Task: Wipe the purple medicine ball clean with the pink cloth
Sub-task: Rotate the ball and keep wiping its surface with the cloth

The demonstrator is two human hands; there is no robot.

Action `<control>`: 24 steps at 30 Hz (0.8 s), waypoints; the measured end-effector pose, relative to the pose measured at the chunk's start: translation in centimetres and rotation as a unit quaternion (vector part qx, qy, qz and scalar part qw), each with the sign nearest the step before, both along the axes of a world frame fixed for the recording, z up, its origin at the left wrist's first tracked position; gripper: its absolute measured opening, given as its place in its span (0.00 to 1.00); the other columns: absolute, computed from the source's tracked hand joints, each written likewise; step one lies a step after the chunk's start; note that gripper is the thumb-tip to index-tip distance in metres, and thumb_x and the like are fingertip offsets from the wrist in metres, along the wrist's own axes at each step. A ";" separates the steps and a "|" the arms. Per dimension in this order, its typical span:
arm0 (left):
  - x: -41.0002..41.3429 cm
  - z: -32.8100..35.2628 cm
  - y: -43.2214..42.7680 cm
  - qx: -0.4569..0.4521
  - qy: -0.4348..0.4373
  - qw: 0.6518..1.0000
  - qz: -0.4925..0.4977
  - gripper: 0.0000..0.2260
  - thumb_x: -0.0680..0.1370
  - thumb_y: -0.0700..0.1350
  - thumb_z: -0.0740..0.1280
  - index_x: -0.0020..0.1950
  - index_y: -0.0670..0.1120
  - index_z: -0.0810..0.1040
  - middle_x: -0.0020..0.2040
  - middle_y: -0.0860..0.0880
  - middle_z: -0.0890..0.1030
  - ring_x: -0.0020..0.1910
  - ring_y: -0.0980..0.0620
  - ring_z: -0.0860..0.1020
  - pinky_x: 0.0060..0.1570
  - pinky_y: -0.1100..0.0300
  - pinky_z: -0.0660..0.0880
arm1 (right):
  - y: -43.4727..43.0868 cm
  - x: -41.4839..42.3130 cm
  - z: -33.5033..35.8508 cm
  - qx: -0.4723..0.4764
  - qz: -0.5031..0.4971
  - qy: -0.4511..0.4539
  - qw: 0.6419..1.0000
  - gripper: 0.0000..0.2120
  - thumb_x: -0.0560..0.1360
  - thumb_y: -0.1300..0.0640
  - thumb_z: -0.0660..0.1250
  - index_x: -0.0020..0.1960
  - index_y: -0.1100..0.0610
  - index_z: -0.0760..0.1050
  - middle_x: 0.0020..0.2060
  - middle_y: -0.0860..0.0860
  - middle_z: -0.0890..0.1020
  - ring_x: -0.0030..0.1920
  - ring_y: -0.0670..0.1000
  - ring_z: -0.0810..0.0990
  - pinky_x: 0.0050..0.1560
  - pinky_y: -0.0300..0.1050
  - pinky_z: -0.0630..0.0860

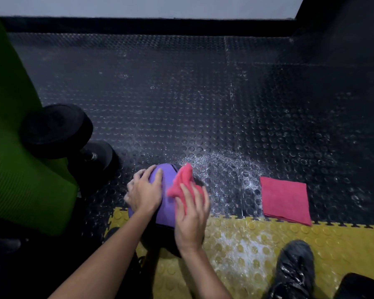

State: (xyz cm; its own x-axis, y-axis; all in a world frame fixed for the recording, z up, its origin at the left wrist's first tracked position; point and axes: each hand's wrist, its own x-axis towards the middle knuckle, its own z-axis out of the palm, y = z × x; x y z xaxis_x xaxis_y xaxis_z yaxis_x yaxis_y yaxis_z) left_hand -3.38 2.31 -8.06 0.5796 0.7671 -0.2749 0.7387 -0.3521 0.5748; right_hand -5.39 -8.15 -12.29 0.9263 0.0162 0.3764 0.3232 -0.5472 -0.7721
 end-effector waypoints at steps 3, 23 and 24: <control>-0.8 0.0 0.7 -0.012 -0.022 1.000 0.007 0.17 0.78 0.59 0.58 0.66 0.60 0.73 0.69 0.56 0.69 0.68 0.49 0.65 0.66 0.47 0.59 | -3.2 -0.1 -2.8 0.073 -0.096 0.212 0.970 0.24 0.76 0.42 0.52 0.61 0.55 0.74 0.56 0.53 0.77 0.58 0.52 0.72 0.58 0.47 0.69; -1.5 -0.6 0.5 0.020 -0.036 0.999 0.009 0.17 0.80 0.56 0.57 0.67 0.57 0.72 0.70 0.55 0.69 0.69 0.49 0.66 0.67 0.46 0.62 | -2.9 3.1 3.0 -0.076 0.084 0.295 0.949 0.25 0.79 0.50 0.53 0.74 0.53 0.54 0.74 0.52 0.56 0.73 0.53 0.53 0.71 0.48 0.52; -1.6 -0.6 0.3 0.023 -0.032 0.999 0.007 0.17 0.80 0.56 0.56 0.68 0.57 0.71 0.70 0.55 0.69 0.69 0.49 0.65 0.67 0.46 0.61 | -2.7 3.0 2.8 -0.058 0.094 0.283 0.953 0.27 0.78 0.45 0.53 0.74 0.51 0.53 0.73 0.51 0.57 0.73 0.52 0.54 0.71 0.47 0.52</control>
